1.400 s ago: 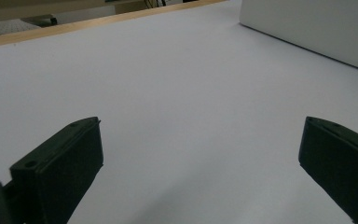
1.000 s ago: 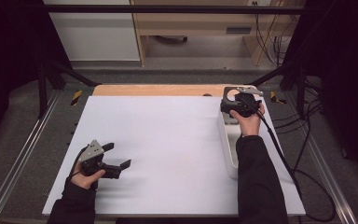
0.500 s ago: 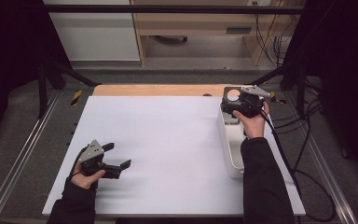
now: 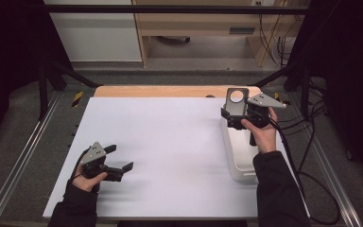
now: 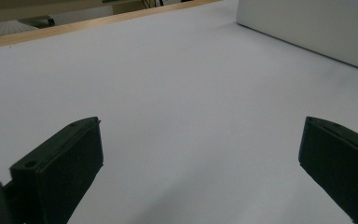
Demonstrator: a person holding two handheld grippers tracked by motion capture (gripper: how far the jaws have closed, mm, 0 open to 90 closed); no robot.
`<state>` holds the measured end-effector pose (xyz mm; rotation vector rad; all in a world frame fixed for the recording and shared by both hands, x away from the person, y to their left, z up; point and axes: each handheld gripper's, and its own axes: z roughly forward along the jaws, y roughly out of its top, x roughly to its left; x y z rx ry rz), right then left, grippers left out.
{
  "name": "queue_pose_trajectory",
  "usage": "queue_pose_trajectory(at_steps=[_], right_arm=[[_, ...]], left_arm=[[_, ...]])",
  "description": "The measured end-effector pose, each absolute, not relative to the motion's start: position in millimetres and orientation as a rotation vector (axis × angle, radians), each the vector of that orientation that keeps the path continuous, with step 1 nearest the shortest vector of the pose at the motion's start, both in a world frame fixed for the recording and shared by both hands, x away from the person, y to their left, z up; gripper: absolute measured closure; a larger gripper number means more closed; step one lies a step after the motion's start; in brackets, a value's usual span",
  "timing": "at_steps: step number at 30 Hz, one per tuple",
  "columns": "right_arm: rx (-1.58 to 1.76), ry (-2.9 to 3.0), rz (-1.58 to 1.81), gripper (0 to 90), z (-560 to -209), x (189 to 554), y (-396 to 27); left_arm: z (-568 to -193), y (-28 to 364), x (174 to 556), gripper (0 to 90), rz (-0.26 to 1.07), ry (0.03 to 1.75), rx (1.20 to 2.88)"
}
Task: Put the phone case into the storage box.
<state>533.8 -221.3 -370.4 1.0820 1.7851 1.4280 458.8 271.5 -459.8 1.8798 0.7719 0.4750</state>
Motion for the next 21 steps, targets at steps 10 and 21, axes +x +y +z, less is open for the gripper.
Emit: queue_pose_trajectory(at_steps=[10, 21], right_arm=[[0.918, 1.848, 1.538, 0.3, -367, 489, -225], [0.867, 1.881, 1.562, 0.3, -394, 458, -247]], left_arm=[[-459, 270, 458, 0.0, 0.473, 0.762, 1.881], [-458, 269, 457, 0.0, 0.467, 0.749, 1.879]])
